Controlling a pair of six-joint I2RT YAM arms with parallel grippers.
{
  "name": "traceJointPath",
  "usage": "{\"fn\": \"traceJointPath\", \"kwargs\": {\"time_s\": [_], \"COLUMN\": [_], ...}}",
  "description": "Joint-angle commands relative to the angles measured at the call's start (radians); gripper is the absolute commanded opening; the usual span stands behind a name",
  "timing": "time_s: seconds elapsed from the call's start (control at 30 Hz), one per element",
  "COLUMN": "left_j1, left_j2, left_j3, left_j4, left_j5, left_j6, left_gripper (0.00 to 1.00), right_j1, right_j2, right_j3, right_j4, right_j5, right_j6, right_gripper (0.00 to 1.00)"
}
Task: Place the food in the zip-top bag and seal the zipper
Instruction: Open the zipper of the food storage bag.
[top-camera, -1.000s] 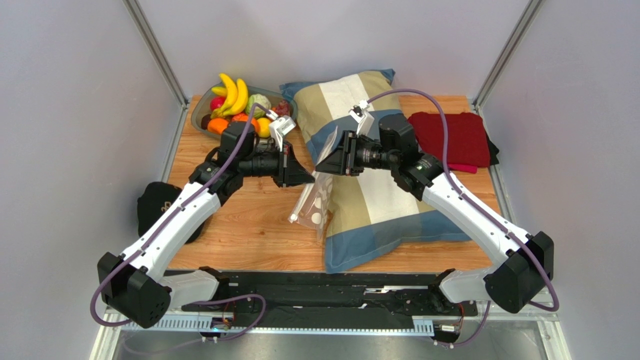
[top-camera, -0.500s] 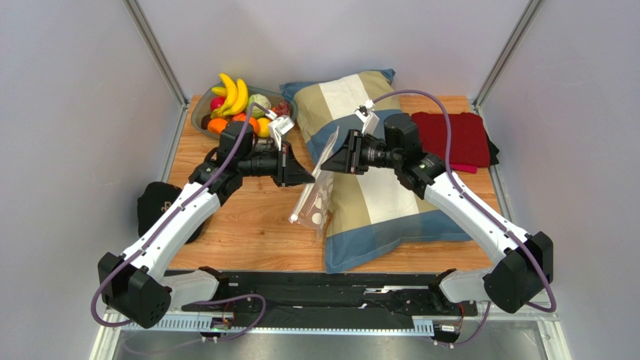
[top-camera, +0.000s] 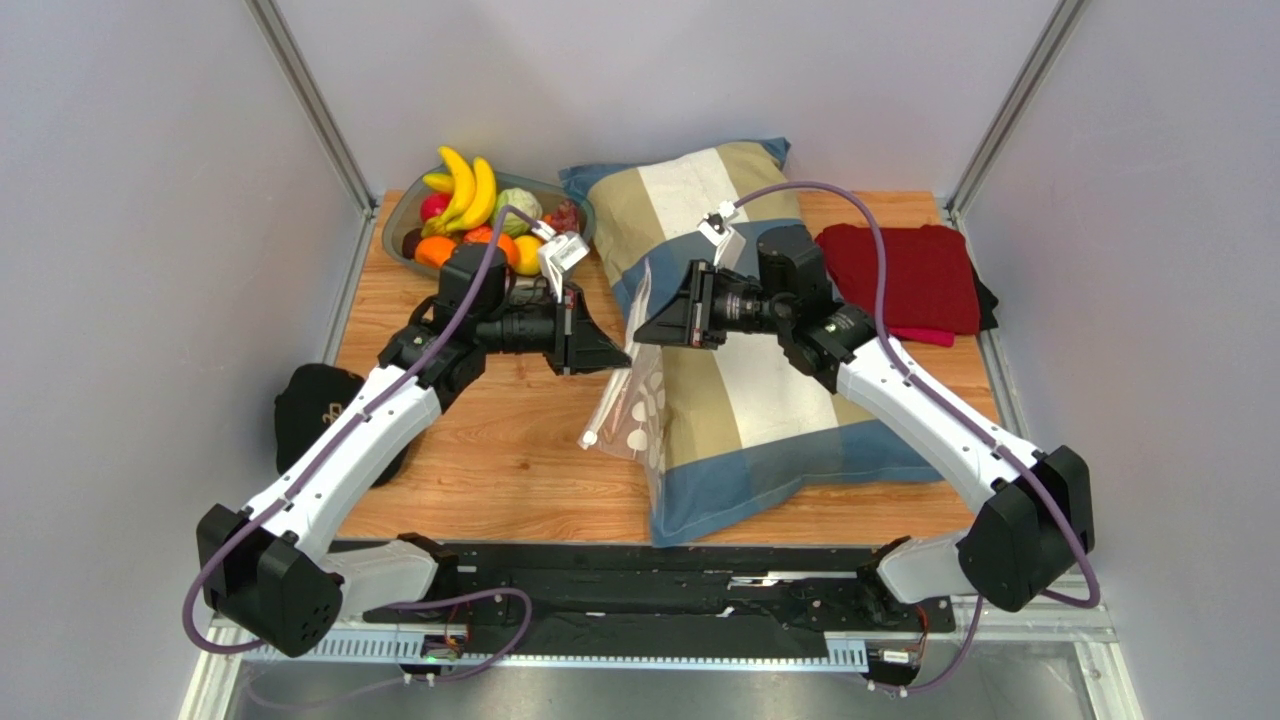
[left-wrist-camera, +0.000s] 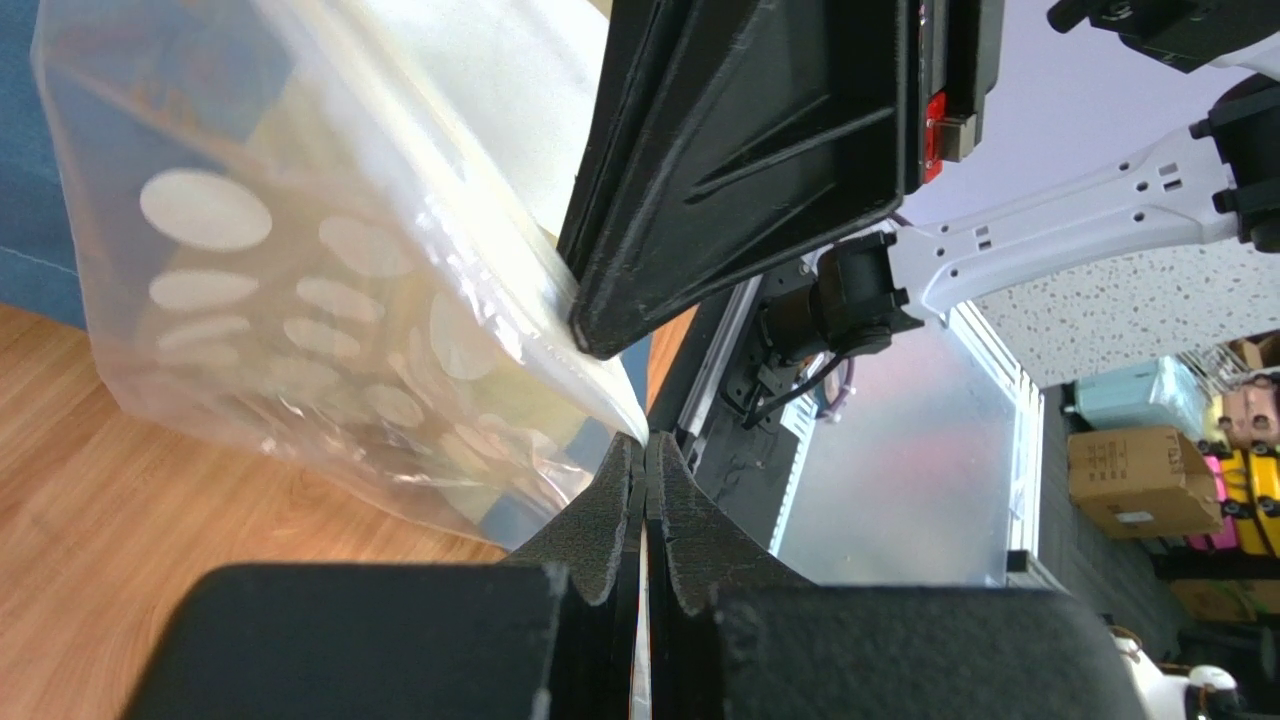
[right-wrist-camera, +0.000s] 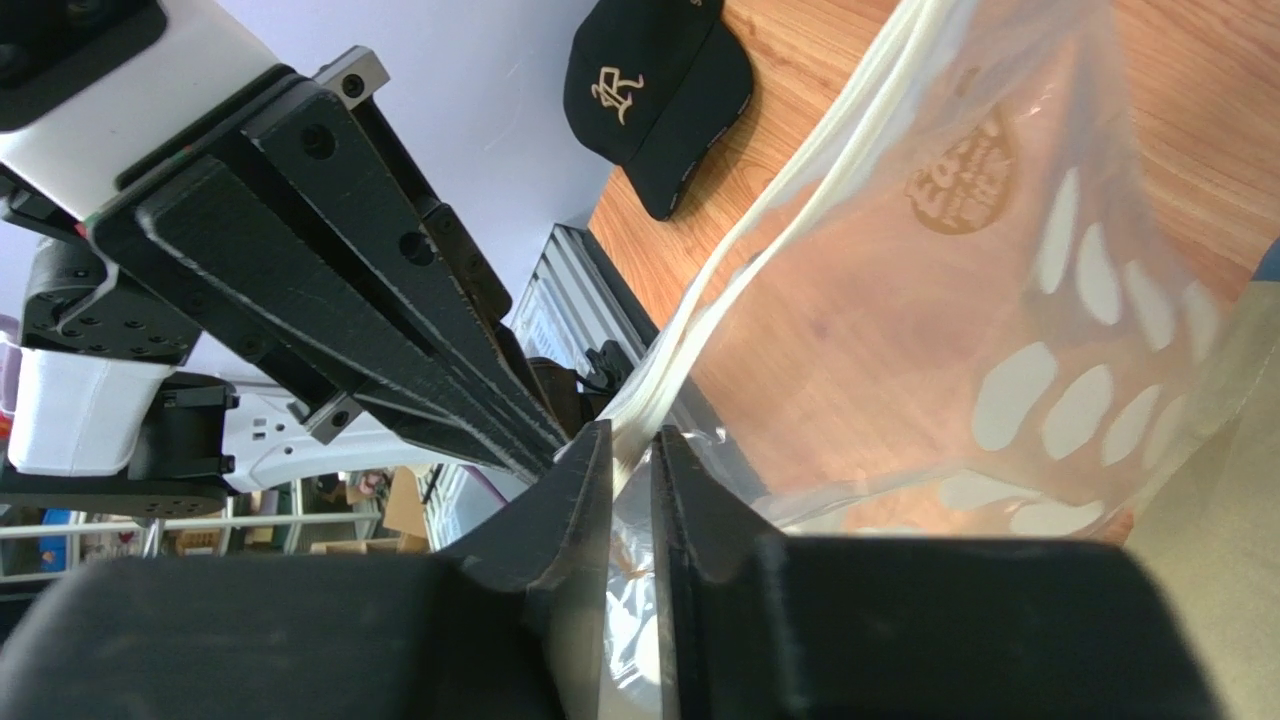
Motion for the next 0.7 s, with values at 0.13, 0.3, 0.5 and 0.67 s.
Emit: {"fn": "traceJointPath", "kwargs": {"time_s": [0.13,0.3,0.5,0.67], "left_j1": [0.005,0.018,0.019,0.018], "left_j2": [-0.046,-0.065,-0.109,-0.106], "left_j3": [-0.015,0.0,0.028,0.084], "left_j4": [0.04,-0.035,-0.114,-0.267], "left_j5": [0.029,-0.092,-0.27,-0.517], "left_j6": [-0.018,0.019,0.117,0.311], "left_gripper": [0.0,0.0,0.0,0.0], "right_j1": [0.006,0.004,0.006,0.006], "right_j2": [-0.01,-0.05,-0.07,-0.09], "right_j3": [0.024,0.02,0.05,0.082], "right_j4": [0.009,-0.046,-0.204,-0.316], "right_j5": [-0.003,0.057,0.155,0.174], "right_j6": [-0.026,-0.12,-0.272,-0.396], "right_gripper": [0.0,0.0,0.0,0.0]}}
